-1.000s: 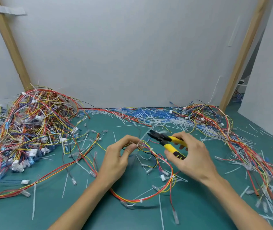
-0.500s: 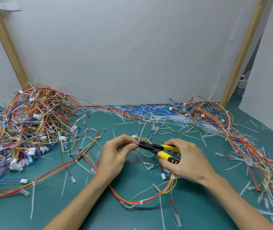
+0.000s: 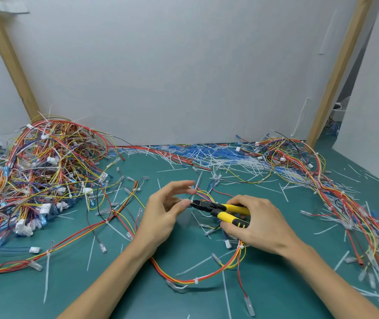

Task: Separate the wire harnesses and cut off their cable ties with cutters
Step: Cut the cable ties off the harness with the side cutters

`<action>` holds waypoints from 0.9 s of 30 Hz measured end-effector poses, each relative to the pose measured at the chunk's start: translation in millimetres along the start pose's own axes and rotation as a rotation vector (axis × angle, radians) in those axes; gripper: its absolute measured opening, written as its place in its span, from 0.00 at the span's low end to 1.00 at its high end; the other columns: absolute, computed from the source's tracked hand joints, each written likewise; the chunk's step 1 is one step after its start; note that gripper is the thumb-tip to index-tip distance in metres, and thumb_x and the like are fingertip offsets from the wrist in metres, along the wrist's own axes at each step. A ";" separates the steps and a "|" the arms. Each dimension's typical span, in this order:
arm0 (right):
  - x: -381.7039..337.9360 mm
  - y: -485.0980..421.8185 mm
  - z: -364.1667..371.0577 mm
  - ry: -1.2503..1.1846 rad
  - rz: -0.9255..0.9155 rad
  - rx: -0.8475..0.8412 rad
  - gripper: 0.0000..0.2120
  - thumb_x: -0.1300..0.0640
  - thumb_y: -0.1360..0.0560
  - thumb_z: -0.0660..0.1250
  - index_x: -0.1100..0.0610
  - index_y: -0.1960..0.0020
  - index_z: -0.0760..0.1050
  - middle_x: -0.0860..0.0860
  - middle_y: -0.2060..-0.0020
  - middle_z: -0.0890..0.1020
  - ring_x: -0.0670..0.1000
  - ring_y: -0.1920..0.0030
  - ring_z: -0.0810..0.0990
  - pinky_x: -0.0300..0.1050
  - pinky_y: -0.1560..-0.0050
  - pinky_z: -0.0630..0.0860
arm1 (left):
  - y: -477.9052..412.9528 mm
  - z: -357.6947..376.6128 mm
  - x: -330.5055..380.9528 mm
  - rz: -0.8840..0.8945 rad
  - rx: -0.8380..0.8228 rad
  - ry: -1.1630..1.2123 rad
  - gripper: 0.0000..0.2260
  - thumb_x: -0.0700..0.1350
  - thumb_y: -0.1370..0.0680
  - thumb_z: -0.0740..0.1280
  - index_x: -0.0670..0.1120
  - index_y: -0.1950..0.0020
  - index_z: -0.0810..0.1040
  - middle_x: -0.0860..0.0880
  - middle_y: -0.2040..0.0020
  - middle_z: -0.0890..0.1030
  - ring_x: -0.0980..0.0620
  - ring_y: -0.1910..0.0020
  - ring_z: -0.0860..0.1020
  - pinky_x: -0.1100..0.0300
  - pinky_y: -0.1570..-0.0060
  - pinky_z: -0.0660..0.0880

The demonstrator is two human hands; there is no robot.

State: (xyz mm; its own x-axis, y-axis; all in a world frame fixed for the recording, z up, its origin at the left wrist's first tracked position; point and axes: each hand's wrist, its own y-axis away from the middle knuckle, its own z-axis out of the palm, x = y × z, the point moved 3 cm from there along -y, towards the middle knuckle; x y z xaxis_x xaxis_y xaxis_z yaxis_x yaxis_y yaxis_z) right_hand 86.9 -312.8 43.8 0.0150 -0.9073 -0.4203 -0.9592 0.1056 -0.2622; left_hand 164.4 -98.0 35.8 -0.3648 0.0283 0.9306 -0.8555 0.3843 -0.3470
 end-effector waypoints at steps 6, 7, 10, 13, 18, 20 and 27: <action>1.9 -0.5 -2.2 -0.037 0.006 -0.036 0.22 0.30 0.38 0.65 0.40 0.50 0.77 0.37 0.58 0.81 0.42 0.54 0.79 0.48 0.51 0.77 | -1.7 -0.7 -4.8 -0.122 -0.011 0.048 0.11 0.34 0.22 0.69 0.46 0.43 0.82 0.52 0.47 0.85 0.53 0.52 0.83 0.68 0.51 0.74; 2.2 -0.5 -2.8 -0.045 0.007 -0.047 0.21 0.30 0.38 0.65 0.41 0.50 0.77 0.37 0.58 0.82 0.42 0.55 0.79 0.48 0.51 0.77 | -1.9 0.0 -4.6 -0.115 -0.028 0.040 0.09 0.33 0.22 0.69 0.44 0.45 0.83 0.52 0.46 0.85 0.51 0.51 0.82 0.67 0.50 0.75; 1.9 -0.8 -5.0 -0.061 0.000 -0.071 0.22 0.31 0.38 0.65 0.42 0.50 0.78 0.38 0.58 0.82 0.43 0.55 0.79 0.49 0.51 0.78 | -1.0 1.0 -2.6 -0.100 -0.051 0.036 0.10 0.32 0.21 0.67 0.43 0.47 0.84 0.49 0.42 0.84 0.49 0.50 0.81 0.67 0.48 0.75; 1.3 -1.5 -7.0 -0.076 -0.005 -0.082 0.21 0.31 0.38 0.65 0.42 0.51 0.79 0.39 0.59 0.83 0.44 0.55 0.79 0.49 0.51 0.77 | -0.9 0.8 -1.0 -0.090 -0.072 0.035 0.11 0.30 0.21 0.65 0.41 0.46 0.84 0.45 0.38 0.80 0.52 0.50 0.81 0.67 0.48 0.75; 1.6 -2.0 -7.9 -0.100 -0.003 -0.096 0.22 0.31 0.38 0.66 0.42 0.51 0.80 0.39 0.59 0.83 0.43 0.56 0.79 0.49 0.52 0.77 | -0.3 1.4 2.0 -0.061 -0.076 0.062 0.11 0.28 0.21 0.64 0.38 0.46 0.83 0.41 0.39 0.78 0.53 0.51 0.82 0.68 0.48 0.74; 2.4 -2.5 -8.3 -0.118 0.000 -0.106 0.22 0.31 0.38 0.66 0.42 0.51 0.80 0.39 0.60 0.83 0.43 0.57 0.79 0.48 0.53 0.77 | 0.4 1.5 1.9 -0.066 -0.071 0.070 0.10 0.28 0.21 0.64 0.38 0.46 0.83 0.41 0.39 0.77 0.53 0.51 0.82 0.68 0.48 0.74; 4.2 -3.2 -9.0 -0.156 -0.011 -0.096 0.20 0.31 0.38 0.67 0.42 0.53 0.80 0.40 0.63 0.82 0.45 0.61 0.78 0.47 0.58 0.77 | 0.4 0.1 0.2 -0.093 -0.072 0.077 0.10 0.30 0.21 0.65 0.39 0.45 0.83 0.43 0.39 0.78 0.49 0.50 0.83 0.67 0.47 0.74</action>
State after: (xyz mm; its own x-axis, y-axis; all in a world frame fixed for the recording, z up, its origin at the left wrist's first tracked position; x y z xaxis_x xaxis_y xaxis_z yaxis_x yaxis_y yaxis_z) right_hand 87.5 -320.7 50.7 0.0620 -0.8330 -0.5498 -0.9812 0.0499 -0.1863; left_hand 163.9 -97.9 35.8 -0.2534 0.0591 0.9656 -0.8548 0.4535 -0.2521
